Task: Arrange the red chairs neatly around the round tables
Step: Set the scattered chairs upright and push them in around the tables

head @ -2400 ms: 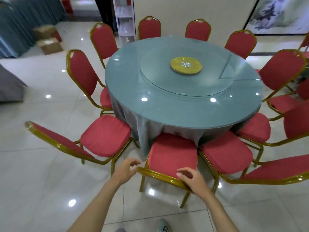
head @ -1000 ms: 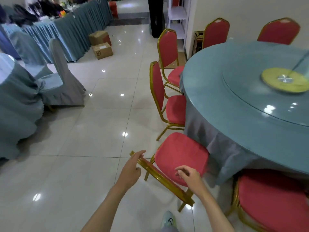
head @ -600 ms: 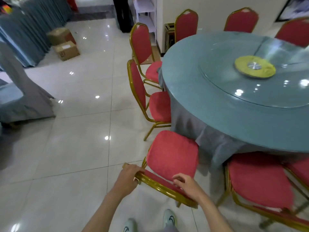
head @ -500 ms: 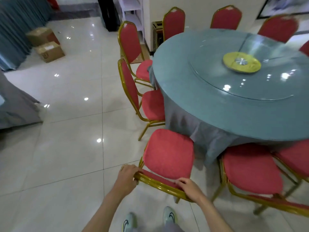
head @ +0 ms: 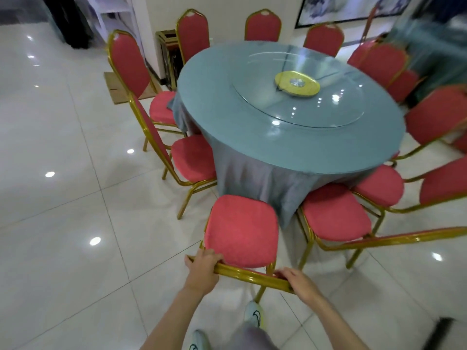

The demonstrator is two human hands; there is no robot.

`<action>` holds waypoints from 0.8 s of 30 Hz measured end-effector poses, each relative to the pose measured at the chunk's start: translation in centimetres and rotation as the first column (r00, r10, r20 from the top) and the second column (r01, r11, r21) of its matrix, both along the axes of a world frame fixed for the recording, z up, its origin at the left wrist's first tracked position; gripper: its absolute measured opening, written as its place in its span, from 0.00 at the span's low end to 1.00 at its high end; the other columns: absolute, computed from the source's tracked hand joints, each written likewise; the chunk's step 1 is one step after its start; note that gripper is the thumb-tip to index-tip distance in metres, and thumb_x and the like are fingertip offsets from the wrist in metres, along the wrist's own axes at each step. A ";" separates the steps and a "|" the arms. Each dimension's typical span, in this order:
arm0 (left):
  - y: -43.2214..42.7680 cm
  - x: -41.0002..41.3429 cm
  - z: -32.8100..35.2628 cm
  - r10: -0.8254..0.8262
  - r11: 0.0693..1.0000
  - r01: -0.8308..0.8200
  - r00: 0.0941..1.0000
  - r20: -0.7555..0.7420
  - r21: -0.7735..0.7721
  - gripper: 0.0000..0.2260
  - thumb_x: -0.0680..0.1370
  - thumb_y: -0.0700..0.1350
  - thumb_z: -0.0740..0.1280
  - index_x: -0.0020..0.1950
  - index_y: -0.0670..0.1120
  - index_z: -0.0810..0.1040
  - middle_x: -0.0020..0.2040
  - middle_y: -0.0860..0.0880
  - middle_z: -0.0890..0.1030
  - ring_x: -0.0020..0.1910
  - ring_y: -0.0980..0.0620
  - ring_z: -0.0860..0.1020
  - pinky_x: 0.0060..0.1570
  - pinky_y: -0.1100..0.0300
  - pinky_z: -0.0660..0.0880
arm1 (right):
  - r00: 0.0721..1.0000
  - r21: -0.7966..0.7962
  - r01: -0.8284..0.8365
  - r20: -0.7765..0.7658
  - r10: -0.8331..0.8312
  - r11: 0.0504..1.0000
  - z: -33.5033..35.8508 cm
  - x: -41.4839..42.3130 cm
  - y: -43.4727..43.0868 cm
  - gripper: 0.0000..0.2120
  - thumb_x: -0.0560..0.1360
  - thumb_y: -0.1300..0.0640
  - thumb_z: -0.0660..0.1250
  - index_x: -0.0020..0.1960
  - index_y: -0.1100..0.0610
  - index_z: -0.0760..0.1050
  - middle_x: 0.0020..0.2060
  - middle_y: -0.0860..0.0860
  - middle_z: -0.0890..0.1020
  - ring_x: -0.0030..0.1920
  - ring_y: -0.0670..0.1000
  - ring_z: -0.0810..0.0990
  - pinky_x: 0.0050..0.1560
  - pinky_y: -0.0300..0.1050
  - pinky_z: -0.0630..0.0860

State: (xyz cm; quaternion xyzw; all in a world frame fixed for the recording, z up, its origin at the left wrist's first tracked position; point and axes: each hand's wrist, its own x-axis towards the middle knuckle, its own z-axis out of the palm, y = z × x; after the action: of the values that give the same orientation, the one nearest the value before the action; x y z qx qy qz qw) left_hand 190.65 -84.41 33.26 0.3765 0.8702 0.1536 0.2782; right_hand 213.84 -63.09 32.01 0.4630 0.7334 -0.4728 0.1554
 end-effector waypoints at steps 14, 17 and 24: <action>1.0 -2.7 2.5 -0.160 0.985 0.159 0.987 0.012 0.064 0.15 0.56 0.35 0.48 0.34 0.53 0.62 0.35 0.58 0.68 0.47 0.51 0.69 0.53 0.45 0.63 | 0.946 0.488 -0.290 0.017 0.323 0.823 3.6 -0.9 -3.9 0.12 0.77 0.48 0.72 0.58 0.39 0.75 0.48 0.35 0.77 0.49 0.39 0.78 0.51 0.38 0.76; 1.6 -5.1 1.4 -0.146 0.988 0.144 0.989 0.031 0.052 0.15 0.57 0.36 0.47 0.32 0.55 0.63 0.34 0.58 0.68 0.47 0.52 0.68 0.61 0.35 0.64 | 0.938 0.534 -0.316 0.050 0.344 0.784 3.6 -2.6 -3.7 0.11 0.78 0.46 0.70 0.60 0.43 0.76 0.48 0.37 0.78 0.50 0.41 0.79 0.48 0.36 0.73; 4.6 -8.0 1.2 -0.155 0.988 0.154 0.988 -0.019 -0.016 0.18 0.66 0.29 0.56 0.34 0.54 0.68 0.38 0.58 0.71 0.51 0.52 0.67 0.63 0.26 0.60 | 0.903 0.578 -0.408 0.141 0.405 0.707 3.0 -4.7 -0.8 0.16 0.78 0.38 0.66 0.62 0.44 0.72 0.49 0.41 0.82 0.48 0.44 0.82 0.50 0.42 0.78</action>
State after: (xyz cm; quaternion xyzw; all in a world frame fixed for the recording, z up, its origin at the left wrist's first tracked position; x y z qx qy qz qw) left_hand 182.61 -79.83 34.41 0.4423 0.8422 0.1215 0.2832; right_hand 209.14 -63.92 34.96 0.3159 0.9273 -0.1721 0.1038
